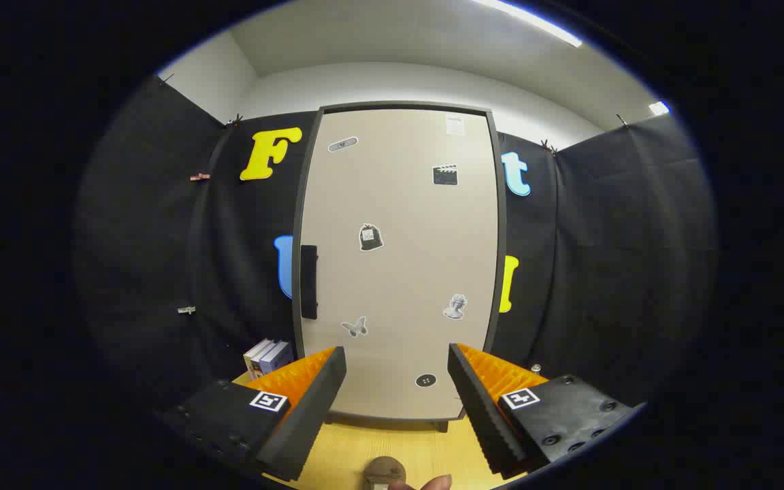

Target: Open the shoe cabinet door, grab the shoes and put them into the shoe cabinet, then close the shoe cabinet door.

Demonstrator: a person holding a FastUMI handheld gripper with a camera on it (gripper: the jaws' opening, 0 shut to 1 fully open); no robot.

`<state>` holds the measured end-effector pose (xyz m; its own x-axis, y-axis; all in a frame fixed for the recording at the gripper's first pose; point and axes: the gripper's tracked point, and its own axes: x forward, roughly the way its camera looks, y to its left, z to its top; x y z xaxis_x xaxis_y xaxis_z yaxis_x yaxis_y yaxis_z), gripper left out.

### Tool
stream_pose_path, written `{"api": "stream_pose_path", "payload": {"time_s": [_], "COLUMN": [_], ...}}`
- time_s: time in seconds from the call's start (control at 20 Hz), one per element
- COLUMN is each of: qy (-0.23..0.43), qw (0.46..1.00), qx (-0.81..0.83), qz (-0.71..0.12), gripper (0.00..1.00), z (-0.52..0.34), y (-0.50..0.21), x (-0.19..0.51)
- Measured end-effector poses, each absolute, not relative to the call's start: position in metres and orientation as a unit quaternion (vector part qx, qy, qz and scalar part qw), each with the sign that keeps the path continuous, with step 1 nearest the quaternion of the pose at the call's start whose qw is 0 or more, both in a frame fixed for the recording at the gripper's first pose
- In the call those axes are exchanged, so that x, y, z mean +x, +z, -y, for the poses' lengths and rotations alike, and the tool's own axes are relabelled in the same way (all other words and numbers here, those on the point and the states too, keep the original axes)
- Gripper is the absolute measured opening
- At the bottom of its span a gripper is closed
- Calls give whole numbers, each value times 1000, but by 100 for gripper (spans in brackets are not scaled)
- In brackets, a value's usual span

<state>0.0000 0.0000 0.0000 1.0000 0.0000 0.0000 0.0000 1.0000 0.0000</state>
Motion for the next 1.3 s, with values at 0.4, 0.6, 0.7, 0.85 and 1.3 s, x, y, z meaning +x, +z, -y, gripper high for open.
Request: {"api": "stream_pose_path", "payload": {"time_s": [0.4, 0.6, 0.7, 0.85, 1.3], "qy": [-6, -8, -9, -9, -10], "qw": [1000, 1000, 1000, 1000, 1000], "qx": [5, 3, 2, 2, -5], "qz": [-2, 0, 0, -2, 10], "gripper": [98, 98, 98, 98, 98], "z": [5, 7, 6, 6, -6], "y": [-4, -3, -4, -6, 2], "x": [-5, -6, -6, -6, -4]}}
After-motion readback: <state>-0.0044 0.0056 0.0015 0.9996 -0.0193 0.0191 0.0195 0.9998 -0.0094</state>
